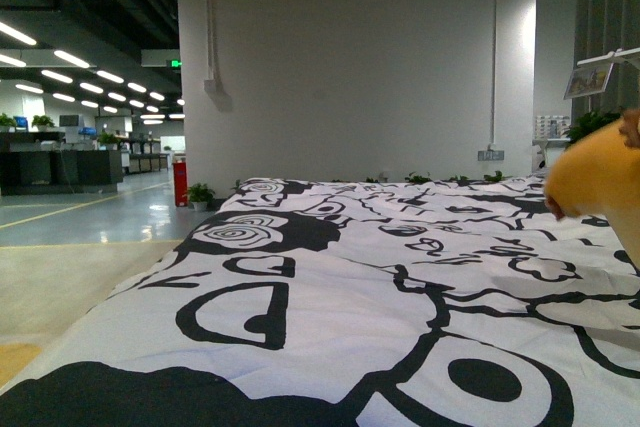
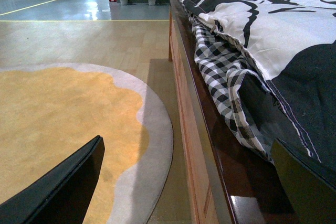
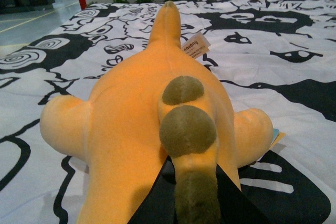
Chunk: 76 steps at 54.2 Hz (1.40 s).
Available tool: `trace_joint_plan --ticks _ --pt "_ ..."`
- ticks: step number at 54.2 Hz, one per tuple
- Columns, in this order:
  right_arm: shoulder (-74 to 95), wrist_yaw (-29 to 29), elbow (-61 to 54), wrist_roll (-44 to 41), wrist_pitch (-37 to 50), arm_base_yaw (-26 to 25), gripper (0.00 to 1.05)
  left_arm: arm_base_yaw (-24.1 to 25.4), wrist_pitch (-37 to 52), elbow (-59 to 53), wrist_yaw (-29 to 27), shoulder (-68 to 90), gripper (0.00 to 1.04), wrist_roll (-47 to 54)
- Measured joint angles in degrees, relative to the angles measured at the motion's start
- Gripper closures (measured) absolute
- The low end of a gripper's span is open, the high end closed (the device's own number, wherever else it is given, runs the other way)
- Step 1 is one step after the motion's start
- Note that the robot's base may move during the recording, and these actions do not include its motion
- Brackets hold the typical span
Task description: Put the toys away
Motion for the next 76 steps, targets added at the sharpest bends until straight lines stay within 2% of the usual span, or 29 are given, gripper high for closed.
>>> trace_joint_plan --ticks 17,20,22,26,50,58,76 --pt "-9.9 8.6 -10.9 -3.0 2.6 8.9 0.99 0.0 0.0 0.0 0.0 0.0 0.06 0.0" --pt "-11.2 13.6 -12.0 -3.0 2.6 12.4 0.99 0.0 0.0 0.0 0.0 0.0 0.06 0.0" --pt "-11.8 15.0 -12.5 -3.0 2.6 14.1 0.99 0.0 0.0 0.0 0.0 0.0 0.06 0.0" --pt "-13.0 15.1 -13.4 -3.1 2.6 15.7 0.99 0.0 0.0 0.0 0.0 0.0 0.06 0.0" --pt "-18.9 15.4 -17.0 -3.1 1.1 16.1 0.99 0.0 0.0 0.0 0.0 0.0 0.06 0.0" --pt "-26.3 15.4 -17.5 -3.1 -6.4 16.2 0.99 0.0 0.0 0.0 0.0 0.0 0.06 0.0" --pt "-29.1 15.4 -20.0 -3.1 -6.5 16.2 0.99 0.0 0.0 0.0 0.1 0.0 0.06 0.0"
